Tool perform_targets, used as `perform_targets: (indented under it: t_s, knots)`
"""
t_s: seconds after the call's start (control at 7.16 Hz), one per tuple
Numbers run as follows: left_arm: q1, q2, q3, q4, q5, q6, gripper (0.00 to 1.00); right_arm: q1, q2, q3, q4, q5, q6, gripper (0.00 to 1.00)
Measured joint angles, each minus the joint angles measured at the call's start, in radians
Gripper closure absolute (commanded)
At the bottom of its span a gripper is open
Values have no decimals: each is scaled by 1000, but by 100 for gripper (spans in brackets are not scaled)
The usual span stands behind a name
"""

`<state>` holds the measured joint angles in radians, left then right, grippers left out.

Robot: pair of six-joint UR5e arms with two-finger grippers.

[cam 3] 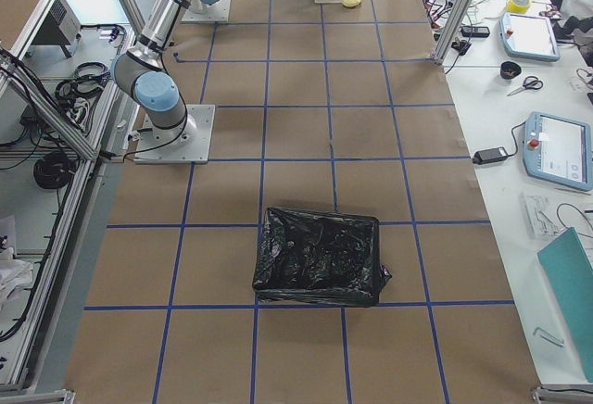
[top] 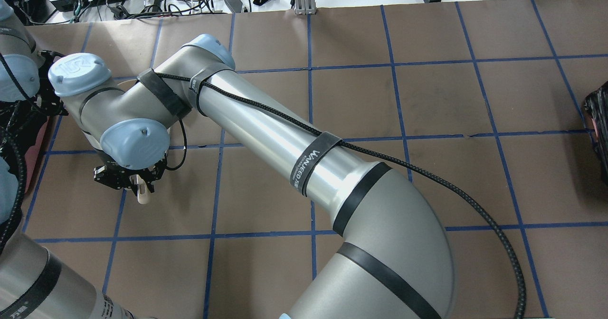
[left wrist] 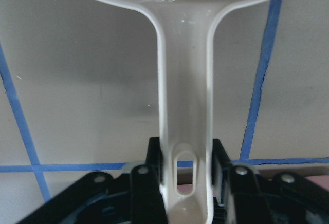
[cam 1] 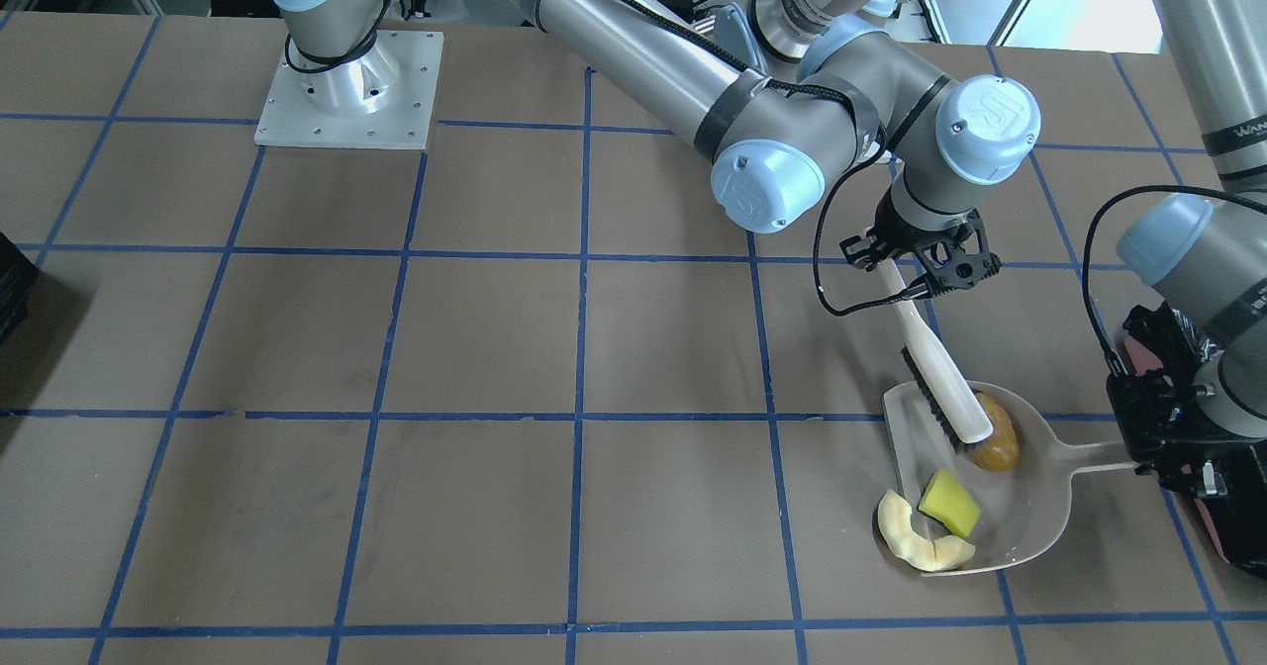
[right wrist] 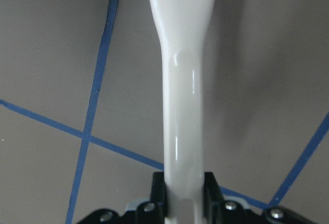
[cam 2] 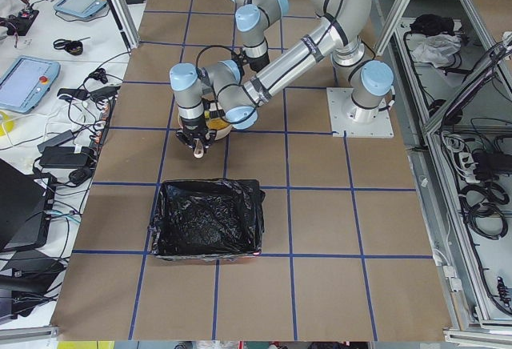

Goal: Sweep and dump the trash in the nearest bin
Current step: 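Sweep the potato-like item into the dustpan with the brush in the right gripper, then sweep the banana peel and sponge into the dustpan with the right gripper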

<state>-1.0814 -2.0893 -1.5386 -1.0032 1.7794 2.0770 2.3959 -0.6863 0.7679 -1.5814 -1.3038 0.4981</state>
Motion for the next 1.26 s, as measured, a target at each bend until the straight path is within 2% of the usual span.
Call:
perform_targets:
  t_s: [0.42,0.84,0.98,1.26]
  knots:
    - [0,0,0,0,0,1,100,-96,-36,5,25,-12,90,100]
    - [0,-1,0,0,0,2,100,-165,30,-7,-135,-4,407,100]
    - [0,-1,0,0,0,2,100,-168,59,-17,-170,-7,444,100]
    - [0,-1,0,0,0,1,100,-163,90,-31,-194,-1,390,100]
